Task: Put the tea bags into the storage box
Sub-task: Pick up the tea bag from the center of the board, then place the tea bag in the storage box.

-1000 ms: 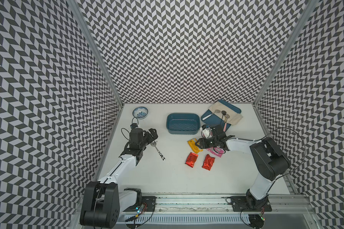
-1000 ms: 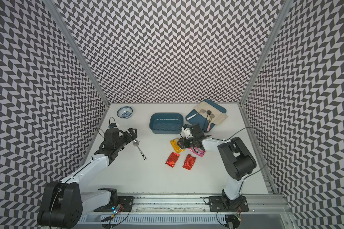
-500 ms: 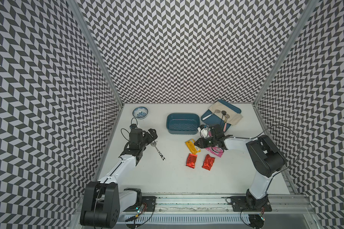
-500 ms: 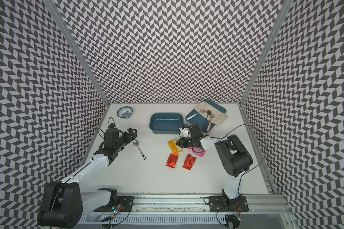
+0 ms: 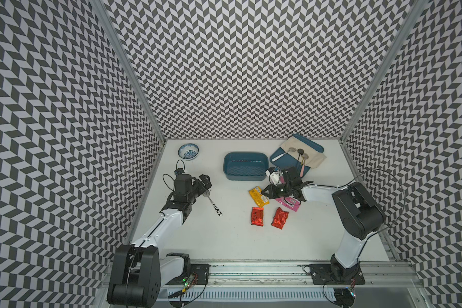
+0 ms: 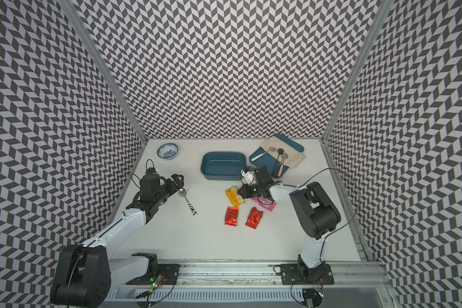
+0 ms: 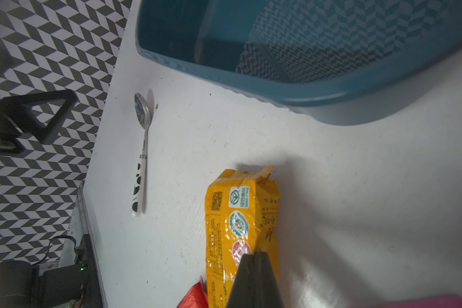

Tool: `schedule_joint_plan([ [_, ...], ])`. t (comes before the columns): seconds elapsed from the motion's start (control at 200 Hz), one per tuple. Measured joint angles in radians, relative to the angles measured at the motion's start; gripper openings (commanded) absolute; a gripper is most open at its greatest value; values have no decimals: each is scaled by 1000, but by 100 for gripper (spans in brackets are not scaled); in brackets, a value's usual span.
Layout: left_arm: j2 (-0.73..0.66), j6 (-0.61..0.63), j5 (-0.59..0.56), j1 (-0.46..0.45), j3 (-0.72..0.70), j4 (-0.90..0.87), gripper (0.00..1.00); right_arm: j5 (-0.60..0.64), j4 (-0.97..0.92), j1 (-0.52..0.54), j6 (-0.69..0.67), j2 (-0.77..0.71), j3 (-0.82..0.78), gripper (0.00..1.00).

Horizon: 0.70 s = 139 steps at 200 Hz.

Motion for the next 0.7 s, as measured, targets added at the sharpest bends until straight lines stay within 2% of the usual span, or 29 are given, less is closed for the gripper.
schedule_joint_plan([
  [0.235,0,0,-3,2,-9,-1,99,-14,-52,0,-3,-184,3,0],
  [0.335,2,-3,-3,2,-9,0,99,-11,-69,0,4,-206,49,0],
  [0.496,9,-9,-2,2,-9,0,99,2,-81,0,17,-159,216,0],
  [0.696,10,-12,1,2,-9,0,99,21,-43,-6,62,2,421,0],
])
